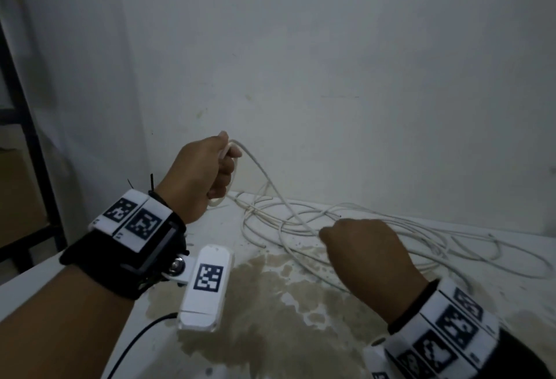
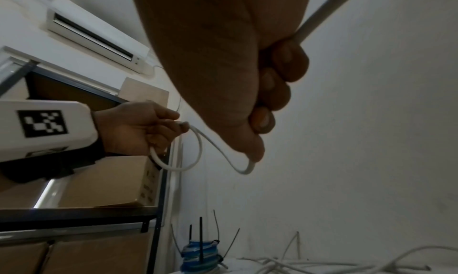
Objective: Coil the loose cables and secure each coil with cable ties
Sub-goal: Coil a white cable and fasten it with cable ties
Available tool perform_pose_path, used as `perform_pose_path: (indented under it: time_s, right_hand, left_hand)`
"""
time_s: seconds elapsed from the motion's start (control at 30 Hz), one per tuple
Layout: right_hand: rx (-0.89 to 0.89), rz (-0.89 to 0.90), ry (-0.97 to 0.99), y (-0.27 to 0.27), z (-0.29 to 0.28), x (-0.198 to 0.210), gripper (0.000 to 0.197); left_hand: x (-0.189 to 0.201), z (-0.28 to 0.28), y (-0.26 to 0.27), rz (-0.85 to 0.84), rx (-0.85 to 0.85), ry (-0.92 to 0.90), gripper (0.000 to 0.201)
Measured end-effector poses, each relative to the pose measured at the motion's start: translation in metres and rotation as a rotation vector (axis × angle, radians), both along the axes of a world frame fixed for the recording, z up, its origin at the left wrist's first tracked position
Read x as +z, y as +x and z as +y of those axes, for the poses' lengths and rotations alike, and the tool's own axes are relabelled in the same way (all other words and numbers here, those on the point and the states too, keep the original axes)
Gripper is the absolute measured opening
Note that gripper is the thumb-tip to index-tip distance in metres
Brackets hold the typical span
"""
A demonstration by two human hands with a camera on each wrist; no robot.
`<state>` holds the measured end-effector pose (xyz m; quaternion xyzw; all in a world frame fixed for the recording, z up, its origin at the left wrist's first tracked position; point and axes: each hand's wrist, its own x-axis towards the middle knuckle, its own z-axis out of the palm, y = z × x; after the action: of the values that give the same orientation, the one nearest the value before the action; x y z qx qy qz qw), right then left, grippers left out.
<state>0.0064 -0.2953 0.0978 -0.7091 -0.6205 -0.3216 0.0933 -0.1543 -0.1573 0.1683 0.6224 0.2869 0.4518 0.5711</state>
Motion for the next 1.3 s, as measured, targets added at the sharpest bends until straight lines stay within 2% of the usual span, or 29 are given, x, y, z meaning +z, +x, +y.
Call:
perform_pose_path:
  time_s: [0.23, 0.4, 0.53, 0.63, 0.7, 0.8, 0.87, 1.0, 1.13, 1.3]
  right_hand:
    - [0.232, -0.116, -0.124, -0.022, -0.006, 0.014, 0.021]
    - [0.324, -0.126, -0.164, -0.022, -0.009, 0.034, 0.02]
    - [0.425, -0.075, -0.102, -0.018, -0.015, 0.051, 0.02]
    - [0.439, -0.017, -0.083, -0.014, -0.017, 0.065, 0.006]
    - [0.36, 0.032, -0.124, -0.008, -0.015, 0.072, 0.018]
    - [0.392, 0.211, -0.098, 0.007, -0.011, 0.072, 0.021]
    - [0.43, 0.37, -0.064, 0.016, -0.007, 0.067, 0.019]
    - [0.477, 0.56, 0.0, 0.029, 0.004, 0.055, 0.014]
    - [0.546, 0.69, 0.074, 0.03, 0.008, 0.046, 0.012]
    - [0.635, 0.966, -0.028, 0.02, 0.004, 0.039, 0.021]
  left_hand:
    - [-0.013, -0.011, 0.023, -0.055, -0.185, -0.114, 0.025]
    - [-0.021, -0.022, 0.031, -0.077, -0.299, -0.187, 0.024]
    - [-0.026, -0.035, 0.035, 0.073, -0.283, -0.078, 0.023]
    - [-0.028, -0.045, 0.036, 0.219, -0.34, 0.029, 0.025]
    - [-0.03, -0.048, 0.036, 0.312, -0.385, 0.081, 0.025]
    - [-0.033, -0.05, 0.036, 0.398, -0.465, 0.051, 0.025]
    - [-0.036, -0.05, 0.036, 0.355, -0.537, -0.048, 0.025]
    - [-0.038, -0.049, 0.036, 0.227, -0.627, -0.227, 0.034]
    - [-0.034, -0.048, 0.036, 0.182, -0.669, -0.299, 0.036]
    - [-0.027, -0.04, 0.03, 0.126, -0.711, -0.33, 0.034]
